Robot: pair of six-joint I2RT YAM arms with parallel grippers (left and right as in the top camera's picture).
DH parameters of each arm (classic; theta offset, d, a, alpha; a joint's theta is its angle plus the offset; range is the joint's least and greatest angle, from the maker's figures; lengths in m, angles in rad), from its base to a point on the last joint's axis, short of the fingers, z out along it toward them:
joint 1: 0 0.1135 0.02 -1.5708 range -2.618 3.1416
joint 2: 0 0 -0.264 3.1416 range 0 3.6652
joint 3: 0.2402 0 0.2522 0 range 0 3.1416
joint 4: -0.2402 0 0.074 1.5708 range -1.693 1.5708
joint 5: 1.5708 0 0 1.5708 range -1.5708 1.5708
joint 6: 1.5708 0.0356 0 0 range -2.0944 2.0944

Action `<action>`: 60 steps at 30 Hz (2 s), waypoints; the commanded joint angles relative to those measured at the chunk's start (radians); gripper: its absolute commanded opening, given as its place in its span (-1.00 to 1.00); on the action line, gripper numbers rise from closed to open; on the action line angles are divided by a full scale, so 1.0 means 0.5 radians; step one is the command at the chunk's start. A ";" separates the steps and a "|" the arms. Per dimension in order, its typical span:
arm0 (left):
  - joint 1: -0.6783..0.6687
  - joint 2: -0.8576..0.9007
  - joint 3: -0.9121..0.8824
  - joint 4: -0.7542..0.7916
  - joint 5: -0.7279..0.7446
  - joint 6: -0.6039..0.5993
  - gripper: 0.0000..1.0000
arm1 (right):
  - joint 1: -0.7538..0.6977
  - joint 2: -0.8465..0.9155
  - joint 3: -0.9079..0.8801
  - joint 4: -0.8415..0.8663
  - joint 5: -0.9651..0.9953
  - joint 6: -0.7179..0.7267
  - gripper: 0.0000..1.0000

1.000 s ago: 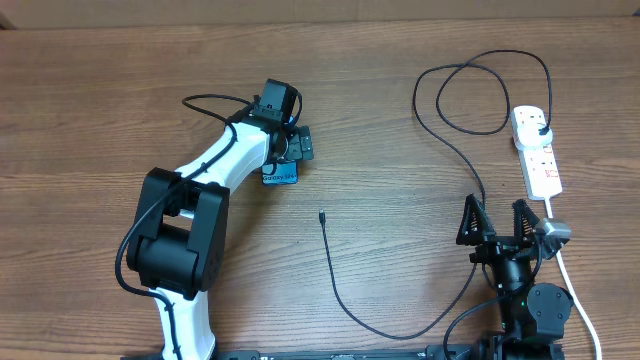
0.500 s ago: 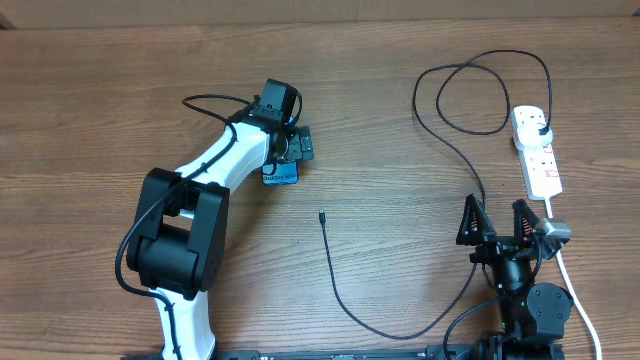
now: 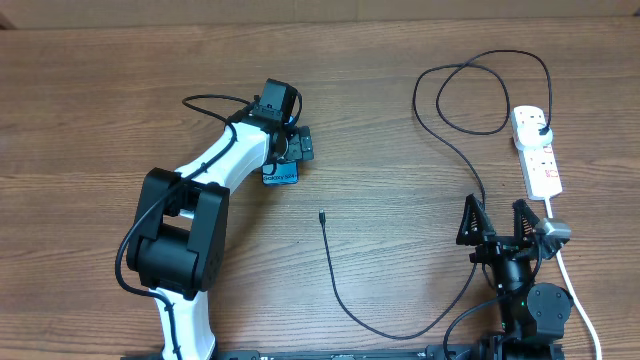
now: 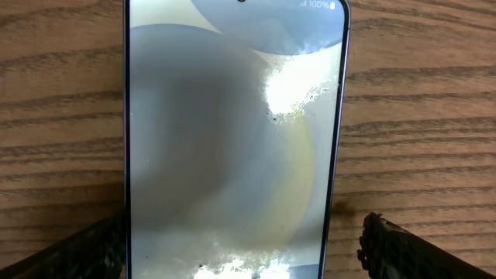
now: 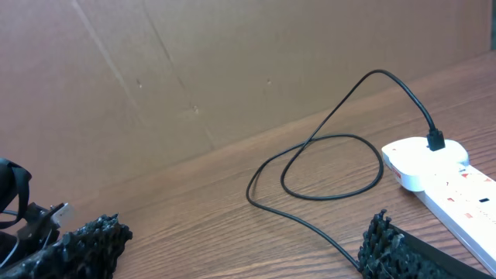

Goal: Plug charger to phone and switch on socket

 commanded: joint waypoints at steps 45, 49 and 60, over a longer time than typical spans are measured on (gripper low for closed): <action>-0.008 0.124 -0.063 -0.140 0.237 -0.141 0.99 | 0.009 -0.018 -0.021 0.009 -0.011 -0.002 1.00; -0.008 0.124 -0.063 -0.265 0.124 -0.315 1.00 | 0.009 -0.018 -0.021 0.009 -0.011 -0.002 1.00; -0.017 0.124 0.254 -0.706 -0.085 -0.333 0.69 | 0.009 -0.018 -0.021 0.009 -0.011 -0.002 1.00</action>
